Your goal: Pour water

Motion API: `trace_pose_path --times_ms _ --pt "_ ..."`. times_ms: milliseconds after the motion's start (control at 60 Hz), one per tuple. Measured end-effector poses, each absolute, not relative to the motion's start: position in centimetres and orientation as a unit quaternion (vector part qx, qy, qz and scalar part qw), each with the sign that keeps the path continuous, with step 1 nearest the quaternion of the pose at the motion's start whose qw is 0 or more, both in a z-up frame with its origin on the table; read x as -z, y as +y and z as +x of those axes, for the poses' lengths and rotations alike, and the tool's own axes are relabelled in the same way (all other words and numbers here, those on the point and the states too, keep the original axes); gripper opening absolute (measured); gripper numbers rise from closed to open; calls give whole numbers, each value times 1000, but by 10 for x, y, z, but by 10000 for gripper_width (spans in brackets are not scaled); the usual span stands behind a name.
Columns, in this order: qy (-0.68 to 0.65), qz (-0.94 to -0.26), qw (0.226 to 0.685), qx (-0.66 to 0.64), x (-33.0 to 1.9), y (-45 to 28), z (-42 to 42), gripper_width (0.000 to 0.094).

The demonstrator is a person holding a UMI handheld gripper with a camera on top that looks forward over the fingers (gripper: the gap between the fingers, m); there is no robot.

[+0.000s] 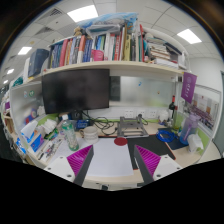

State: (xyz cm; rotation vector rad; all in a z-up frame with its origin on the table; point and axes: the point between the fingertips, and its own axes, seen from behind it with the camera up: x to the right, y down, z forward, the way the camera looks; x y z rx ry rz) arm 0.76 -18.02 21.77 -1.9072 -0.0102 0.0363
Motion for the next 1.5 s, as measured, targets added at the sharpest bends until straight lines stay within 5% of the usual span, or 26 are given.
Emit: trace_pose_path --times_ms 450,783,850,967,1267,1500 --pt "-85 -802 588 -59 -125 -64 -206 857" --pt "-56 -794 606 -10 -84 50 -237 847" --pt "-53 -795 605 -13 -79 62 -241 765" --pt "-46 -796 604 -14 -73 73 -239 480" --pt "-34 -784 620 -26 -76 77 -242 303" --pt "28 -784 610 -108 -112 93 -268 302"
